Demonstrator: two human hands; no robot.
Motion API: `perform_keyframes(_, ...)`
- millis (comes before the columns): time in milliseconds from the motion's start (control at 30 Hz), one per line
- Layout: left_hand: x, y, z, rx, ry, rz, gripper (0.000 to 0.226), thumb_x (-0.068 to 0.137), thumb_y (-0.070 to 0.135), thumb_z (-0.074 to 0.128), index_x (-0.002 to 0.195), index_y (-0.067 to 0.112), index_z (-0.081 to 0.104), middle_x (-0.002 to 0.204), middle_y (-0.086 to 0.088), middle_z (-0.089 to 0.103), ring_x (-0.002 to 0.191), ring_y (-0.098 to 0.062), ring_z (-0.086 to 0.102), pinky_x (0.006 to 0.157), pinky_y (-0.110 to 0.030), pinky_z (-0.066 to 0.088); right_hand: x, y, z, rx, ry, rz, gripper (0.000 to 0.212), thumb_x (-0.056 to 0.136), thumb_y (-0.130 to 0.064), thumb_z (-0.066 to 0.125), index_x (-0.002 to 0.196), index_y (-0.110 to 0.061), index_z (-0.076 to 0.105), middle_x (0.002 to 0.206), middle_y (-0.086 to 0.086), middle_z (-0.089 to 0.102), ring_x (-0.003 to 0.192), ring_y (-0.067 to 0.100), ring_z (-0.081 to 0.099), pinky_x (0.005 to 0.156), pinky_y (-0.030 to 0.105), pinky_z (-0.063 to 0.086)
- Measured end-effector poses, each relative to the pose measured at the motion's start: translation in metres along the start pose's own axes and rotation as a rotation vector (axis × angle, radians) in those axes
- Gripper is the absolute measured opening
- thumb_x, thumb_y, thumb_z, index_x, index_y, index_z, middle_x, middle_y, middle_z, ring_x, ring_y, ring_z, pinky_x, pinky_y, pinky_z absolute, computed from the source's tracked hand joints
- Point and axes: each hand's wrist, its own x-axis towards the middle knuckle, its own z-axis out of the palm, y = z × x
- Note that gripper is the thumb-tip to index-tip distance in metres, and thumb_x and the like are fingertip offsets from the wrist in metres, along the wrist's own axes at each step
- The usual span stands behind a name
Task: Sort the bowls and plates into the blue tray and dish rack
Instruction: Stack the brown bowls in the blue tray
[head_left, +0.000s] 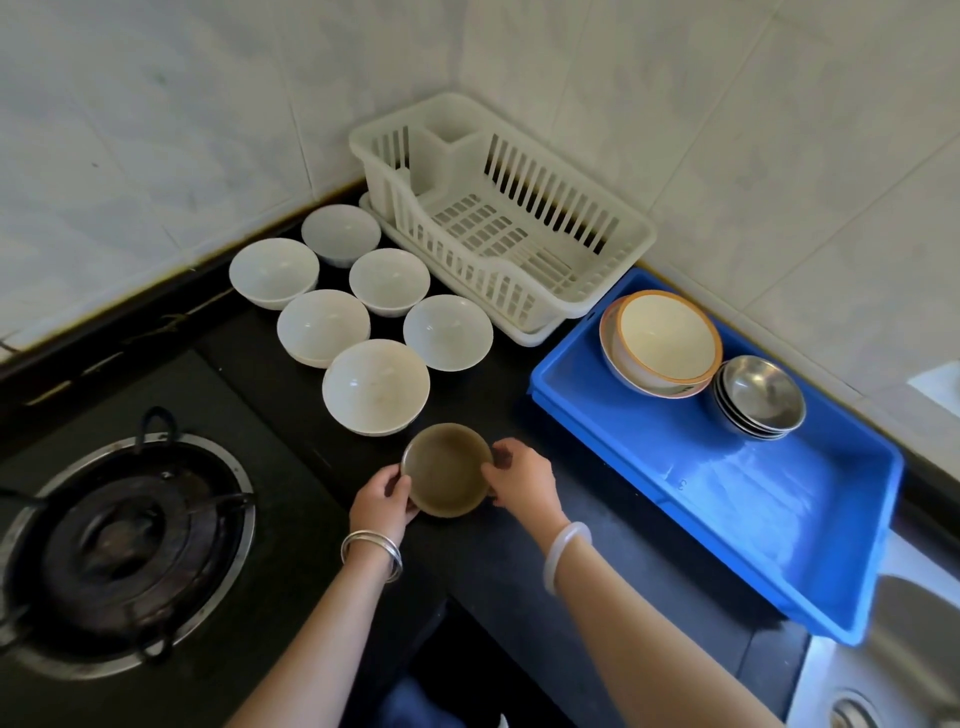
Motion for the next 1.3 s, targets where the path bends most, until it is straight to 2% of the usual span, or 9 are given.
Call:
perform_keyframes(200, -0.006, 0.008, 0.005, -0.012, -0.016, 0.021, 0.035, 0.093, 0.012, 0.048, 0.127, 0.011, 0.052, 0.123, -0.013, 0.057, 0.102, -0.025, 0.059, 0.082, -0.036, 0.054, -0.004, 0.006, -0.006, 0.274, -0.142, 0.061, 0.028, 0.095, -0.019, 0.053, 0.123, -0.018, 0.057, 0.102, -0.002, 0.062, 0.086, 0.012, 0.065, 0.065, 0.022, 0.058)
perform_keyframes(400, -0.023, 0.040, 0.042, -0.019, -0.148, 0.162, 0.022, 0.091, 0.012, 0.052, 0.110, 0.012, 0.061, 0.104, -0.007, 0.062, 0.090, -0.018, 0.061, 0.076, -0.033, 0.055, -0.017, 0.019, -0.050, 0.519, 0.046, 0.020, 0.013, 0.093, -0.021, 0.056, 0.096, -0.033, 0.062, 0.095, -0.003, 0.067, 0.081, 0.012, 0.069, 0.053, 0.016, 0.054)
perform_keyframes(567, -0.048, 0.070, 0.104, -0.029, -0.334, 0.196, 0.015, 0.090, 0.008, 0.053, 0.078, 0.016, 0.059, 0.082, -0.002, 0.063, 0.078, -0.010, 0.062, 0.065, -0.023, 0.054, -0.027, 0.044, -0.110, 0.697, 0.241, 0.074, 0.017, 0.091, -0.011, 0.055, 0.102, -0.020, 0.064, 0.093, 0.005, 0.068, 0.075, 0.020, 0.071, 0.057, 0.025, 0.058)
perform_keyframes(767, -0.084, 0.076, 0.201, 0.034, -0.585, 0.138, 0.010, 0.091, 0.004, 0.049, 0.096, 0.007, 0.058, 0.097, -0.008, 0.060, 0.089, -0.019, 0.060, 0.073, -0.027, 0.053, -0.049, 0.089, -0.184, 0.871, 0.432, 0.144, 0.026, 0.088, -0.001, 0.048, 0.108, -0.011, 0.061, 0.099, 0.017, 0.064, 0.058, 0.022, 0.068, 0.052, 0.022, 0.056)
perform_keyframes(867, -0.103, 0.072, 0.251, 0.077, -0.667, 0.038, 0.026, 0.092, -0.001, 0.046, 0.117, -0.004, 0.051, 0.105, -0.013, 0.053, 0.099, -0.029, 0.054, 0.082, -0.039, 0.051, -0.054, 0.119, -0.211, 0.991, 0.539, 0.210, 0.030, 0.089, 0.000, 0.047, 0.118, -0.004, 0.056, 0.114, 0.025, 0.060, 0.068, 0.032, 0.069, 0.063, 0.030, 0.057)
perform_keyframes(967, -0.118, 0.064, 0.295, 0.098, -0.709, -0.062, 0.026, 0.091, -0.004, 0.046, 0.117, -0.005, 0.050, 0.088, -0.012, 0.054, 0.095, -0.030, 0.052, 0.082, -0.038, 0.050, -0.054, 0.151, -0.230, 1.062, 0.626, 0.282, 0.034, 0.090, 0.001, 0.047, 0.123, 0.000, 0.053, 0.121, 0.028, 0.057, 0.077, 0.037, 0.068, 0.074, 0.035, 0.056)
perform_keyframes(1100, -0.130, 0.049, 0.344, 0.110, -0.765, -0.148, 0.022, 0.091, -0.006, 0.043, 0.112, -0.004, 0.051, 0.077, -0.005, 0.051, 0.089, -0.028, 0.053, 0.081, -0.033, 0.050, -0.047, 0.190, -0.246, 1.179, 0.733, 0.335, 0.032, 0.090, 0.003, 0.046, 0.121, 0.007, 0.054, 0.114, 0.026, 0.057, 0.081, 0.038, 0.066, 0.057, 0.025, 0.059)
perform_keyframes(1200, -0.134, 0.035, 0.375, 0.110, -0.775, -0.204, 0.027, 0.092, -0.007, 0.040, 0.117, -0.005, 0.050, 0.078, -0.005, 0.052, 0.080, -0.024, 0.053, 0.097, -0.041, 0.041, -0.033, 0.212, -0.253, 1.232, 0.801, 0.389, 0.030, 0.089, 0.004, 0.046, 0.117, 0.009, 0.055, 0.107, 0.024, 0.058, 0.086, 0.038, 0.065, 0.074, 0.033, 0.056)
perform_keyframes(1300, -0.132, 0.025, 0.399, 0.109, -0.748, -0.239, 0.028, 0.093, -0.007, 0.038, 0.118, -0.005, 0.051, 0.098, -0.016, 0.057, 0.089, -0.025, 0.053, 0.098, -0.040, 0.041, -0.020, 0.223, -0.257, 1.206, 0.862, 0.416, 0.021, 0.088, 0.004, 0.047, 0.102, 0.005, 0.063, 0.097, 0.018, 0.061, 0.080, 0.030, 0.065, 0.072, 0.031, 0.055)
